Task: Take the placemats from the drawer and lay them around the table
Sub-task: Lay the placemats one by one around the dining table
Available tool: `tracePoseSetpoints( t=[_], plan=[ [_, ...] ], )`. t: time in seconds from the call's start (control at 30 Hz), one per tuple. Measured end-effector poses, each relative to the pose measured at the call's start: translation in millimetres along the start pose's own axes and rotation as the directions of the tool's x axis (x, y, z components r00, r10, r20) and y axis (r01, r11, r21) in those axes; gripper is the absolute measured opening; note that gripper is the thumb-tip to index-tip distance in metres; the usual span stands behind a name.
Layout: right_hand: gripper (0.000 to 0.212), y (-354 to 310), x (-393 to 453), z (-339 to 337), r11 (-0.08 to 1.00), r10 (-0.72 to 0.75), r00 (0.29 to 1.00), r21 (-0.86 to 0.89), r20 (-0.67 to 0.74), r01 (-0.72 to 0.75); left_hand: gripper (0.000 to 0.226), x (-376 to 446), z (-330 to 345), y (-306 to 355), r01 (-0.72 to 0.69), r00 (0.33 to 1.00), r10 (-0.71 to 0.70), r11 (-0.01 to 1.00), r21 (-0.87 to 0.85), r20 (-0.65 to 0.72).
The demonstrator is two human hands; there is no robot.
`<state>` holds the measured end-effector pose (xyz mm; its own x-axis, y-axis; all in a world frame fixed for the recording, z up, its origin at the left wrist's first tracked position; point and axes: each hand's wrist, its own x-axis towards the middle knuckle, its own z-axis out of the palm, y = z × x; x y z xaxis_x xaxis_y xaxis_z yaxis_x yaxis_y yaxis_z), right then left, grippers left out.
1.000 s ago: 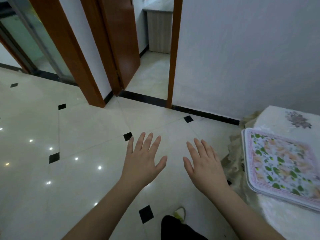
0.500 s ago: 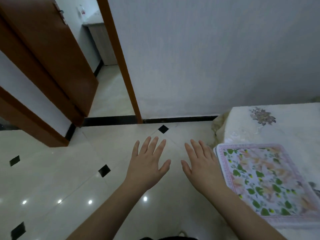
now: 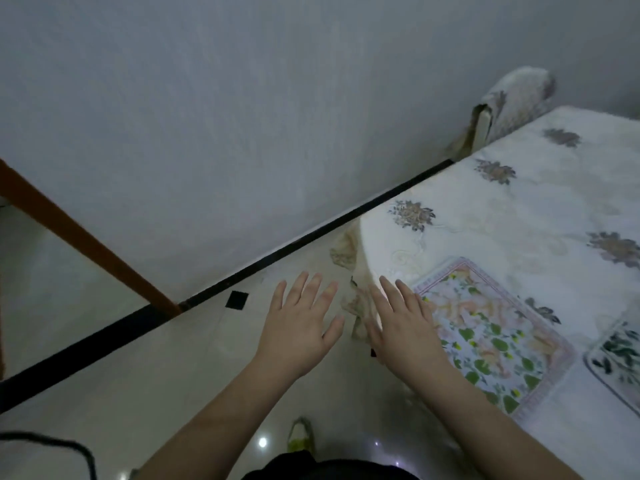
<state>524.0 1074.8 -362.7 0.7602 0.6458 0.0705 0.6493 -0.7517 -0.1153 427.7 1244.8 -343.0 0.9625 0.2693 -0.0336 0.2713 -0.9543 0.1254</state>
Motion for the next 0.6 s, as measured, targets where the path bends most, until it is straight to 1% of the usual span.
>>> tracePoseSetpoints(
  t=[0.1, 0.23, 0.33, 0.43, 0.53, 0.6],
  plan=[
    [0.056, 1, 5, 0, 0.991, 0.13, 0.99, -0.016, -0.056, -0.132, 0.06, 31, 6, -5, -0.15, 0.989, 0.15, 0.989, -0.007, 0.013],
    [0.055, 18, -5, 3, 0.951, 0.297, 0.949, -0.052, -0.11, -0.304, 0.063, 72, 16, 6, -0.333, 0.942, 0.334, 0.942, -0.036, 0.027],
    [0.064, 32, -22, 4, 0.896, 0.435, 0.898, -0.072, -0.064, -0.439, 0.064, 99, 22, 27, -0.469, 0.881, 0.471, 0.881, -0.057, 0.041],
    [0.063, 46, -40, 4, 0.831, 0.555, 0.832, -0.039, -0.021, -0.555, 0.062, 118, 31, 53, -0.576, 0.814, 0.578, 0.816, -0.051, 0.053],
    [0.061, 60, -59, 12, 0.767, 0.642, 0.767, -0.021, 0.004, -0.641, 0.06, 132, 44, 78, -0.651, 0.753, 0.654, 0.757, -0.057, 0.077],
    [0.059, 71, -71, 19, 0.734, 0.679, 0.734, 0.006, 0.025, -0.679, 0.059, 139, 53, 91, -0.677, 0.727, 0.678, 0.734, -0.052, 0.112]
  ],
)
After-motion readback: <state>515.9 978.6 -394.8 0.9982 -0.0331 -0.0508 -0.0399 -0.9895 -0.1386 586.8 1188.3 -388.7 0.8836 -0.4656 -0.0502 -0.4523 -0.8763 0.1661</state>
